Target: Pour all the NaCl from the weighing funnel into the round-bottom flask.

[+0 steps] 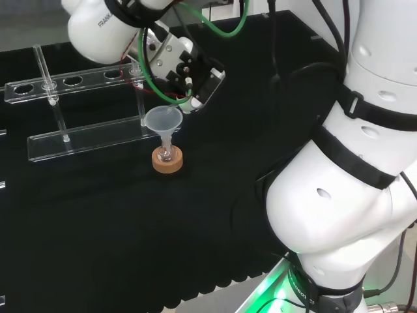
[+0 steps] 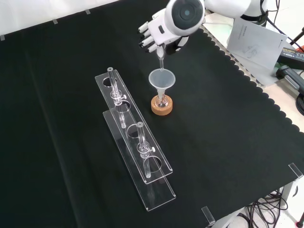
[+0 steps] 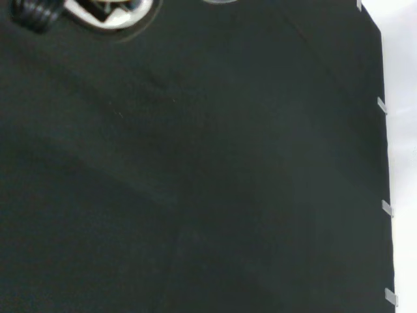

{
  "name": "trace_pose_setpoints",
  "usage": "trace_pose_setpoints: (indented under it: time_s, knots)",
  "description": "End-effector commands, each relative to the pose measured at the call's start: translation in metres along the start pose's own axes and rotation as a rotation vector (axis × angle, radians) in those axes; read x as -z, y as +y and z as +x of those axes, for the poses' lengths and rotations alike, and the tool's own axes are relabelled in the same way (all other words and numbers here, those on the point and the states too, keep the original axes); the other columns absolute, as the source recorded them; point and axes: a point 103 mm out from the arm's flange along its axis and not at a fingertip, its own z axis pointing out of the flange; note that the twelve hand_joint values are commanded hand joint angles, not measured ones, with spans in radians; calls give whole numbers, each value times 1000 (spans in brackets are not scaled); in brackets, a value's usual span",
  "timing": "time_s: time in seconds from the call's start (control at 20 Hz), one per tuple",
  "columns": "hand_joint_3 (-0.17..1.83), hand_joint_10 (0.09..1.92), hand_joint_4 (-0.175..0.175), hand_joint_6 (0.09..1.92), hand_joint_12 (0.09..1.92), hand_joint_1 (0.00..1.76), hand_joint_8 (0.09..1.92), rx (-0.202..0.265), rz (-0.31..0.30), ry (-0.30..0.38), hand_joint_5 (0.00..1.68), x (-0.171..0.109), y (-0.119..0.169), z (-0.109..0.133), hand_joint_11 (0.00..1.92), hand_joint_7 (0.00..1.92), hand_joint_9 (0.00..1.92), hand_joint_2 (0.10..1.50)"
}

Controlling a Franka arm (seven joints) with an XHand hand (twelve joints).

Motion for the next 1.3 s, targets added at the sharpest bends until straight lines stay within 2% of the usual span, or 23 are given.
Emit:
trace_pose_setpoints:
  time_s: [0.05, 0.7, 1.3]
  knots:
    - [608, 340, 175, 809, 1046, 1090, 657, -1, 2, -35, 1185, 3, 1, 4, 794, 640, 1021, 718]
    - [608, 333, 175, 810, 1050, 1090, 653, -7, 31, -77, 1184, 2, 5, 6, 786, 641, 1021, 719]
    - [608, 328, 175, 811, 1054, 1089, 650, -14, 32, -116, 1184, 5, 3, 8, 782, 642, 1021, 719]
